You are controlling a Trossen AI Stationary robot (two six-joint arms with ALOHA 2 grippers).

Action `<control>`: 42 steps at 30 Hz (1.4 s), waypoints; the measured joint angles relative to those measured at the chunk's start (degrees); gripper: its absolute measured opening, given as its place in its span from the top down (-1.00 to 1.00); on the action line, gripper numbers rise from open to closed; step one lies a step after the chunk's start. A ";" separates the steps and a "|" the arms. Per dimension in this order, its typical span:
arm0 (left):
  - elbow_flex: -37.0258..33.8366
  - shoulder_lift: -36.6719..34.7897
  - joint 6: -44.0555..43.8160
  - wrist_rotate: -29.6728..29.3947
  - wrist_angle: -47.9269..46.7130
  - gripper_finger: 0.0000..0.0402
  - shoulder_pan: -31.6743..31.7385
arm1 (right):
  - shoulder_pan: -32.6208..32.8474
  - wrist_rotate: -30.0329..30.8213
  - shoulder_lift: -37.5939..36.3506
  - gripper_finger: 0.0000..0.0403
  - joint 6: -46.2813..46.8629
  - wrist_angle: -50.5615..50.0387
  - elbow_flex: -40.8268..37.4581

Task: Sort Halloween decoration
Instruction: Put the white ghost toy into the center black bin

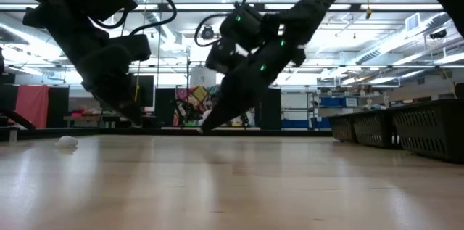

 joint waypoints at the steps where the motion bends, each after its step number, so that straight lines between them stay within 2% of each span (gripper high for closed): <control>1: 0.00 -0.02 0.68 -0.02 0.18 0.95 0.00 | 0.20 -0.04 -0.97 0.64 0.00 -2.03 0.00; 8: 0.00 -0.02 4.00 0.01 0.47 0.94 -0.02 | 2.30 1.09 -9.18 0.64 0.44 -19.09 0.02; 13: 0.01 -0.02 6.96 2.01 0.89 0.94 -0.04 | 4.79 9.46 -15.47 0.65 2.03 -34.27 0.07; 20: 0.02 -0.02 12.10 2.05 2.85 0.94 -0.02 | 8.14 15.71 -23.14 0.65 12.94 -56.88 0.13; 25: 0.06 -0.04 12.78 2.14 4.53 0.94 -0.02 | 10.35 20.25 -25.00 0.65 20.09 -68.91 0.13; 29: 0.07 -0.04 12.78 2.14 4.33 0.94 -0.02 | 10.82 19.62 -25.50 0.64 21.78 -73.17 -3.14; 33: 0.07 -0.04 12.78 2.16 4.29 0.94 -0.02 | 10.82 18.38 -25.50 0.62 22.11 -73.13 -7.16; 42: 0.07 -0.08 12.70 2.16 4.29 0.94 -0.02 | 9.36 17.36 -25.50 0.31 22.56 -73.42 -9.87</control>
